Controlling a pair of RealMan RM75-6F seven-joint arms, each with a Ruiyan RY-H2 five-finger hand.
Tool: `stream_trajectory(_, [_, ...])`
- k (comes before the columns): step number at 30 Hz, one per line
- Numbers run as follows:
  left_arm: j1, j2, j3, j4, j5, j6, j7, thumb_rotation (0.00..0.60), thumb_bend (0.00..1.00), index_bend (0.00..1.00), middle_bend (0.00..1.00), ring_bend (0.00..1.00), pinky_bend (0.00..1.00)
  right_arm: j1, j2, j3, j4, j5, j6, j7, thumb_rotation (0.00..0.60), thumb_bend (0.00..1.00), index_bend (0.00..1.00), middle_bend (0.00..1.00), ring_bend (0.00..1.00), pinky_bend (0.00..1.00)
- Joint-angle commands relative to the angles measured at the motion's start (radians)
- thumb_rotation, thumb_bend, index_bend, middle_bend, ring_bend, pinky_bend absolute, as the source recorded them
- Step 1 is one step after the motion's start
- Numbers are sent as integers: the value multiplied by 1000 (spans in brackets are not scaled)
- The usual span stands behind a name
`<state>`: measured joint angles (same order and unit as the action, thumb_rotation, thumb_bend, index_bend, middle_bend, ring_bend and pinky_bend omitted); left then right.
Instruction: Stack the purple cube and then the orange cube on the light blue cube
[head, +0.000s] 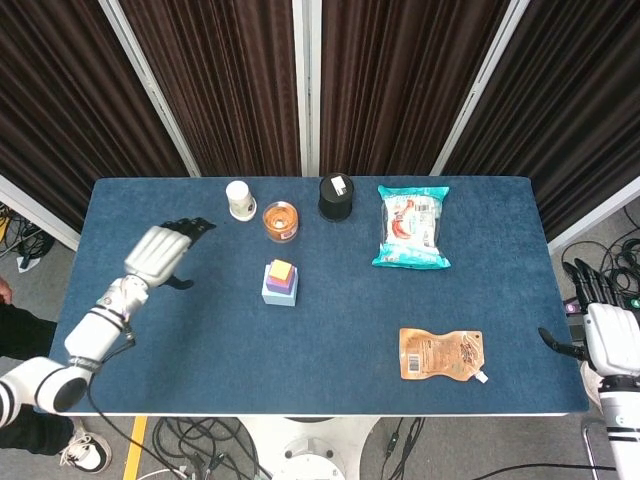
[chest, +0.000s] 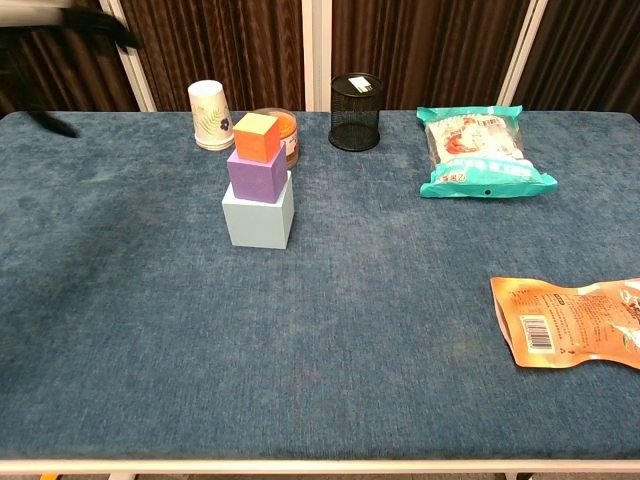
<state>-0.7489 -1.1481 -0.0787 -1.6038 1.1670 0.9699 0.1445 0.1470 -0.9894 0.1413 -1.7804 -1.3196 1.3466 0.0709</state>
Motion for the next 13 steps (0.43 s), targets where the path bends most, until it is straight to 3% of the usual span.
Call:
stream_trajectory(1, [217,-41,95,84,83,303,36,600,75,180,238,194,287,2,-6,-7,-1,-10,-1,-15,600,121,0,0,0,0])
stream_trajectory(5, [321,-102,135,162,136,423,37,600,61,180,238,184,279,6,-15,-12,-5,-17,-2,-36,600,121,0,0,0,0])
stream_trajectory(13, [451,-131,144,143,131,510,18,600,61,184,238,184,279,7,-32,-16,-2,-29,9,-64,600,121,0,0,0,0])
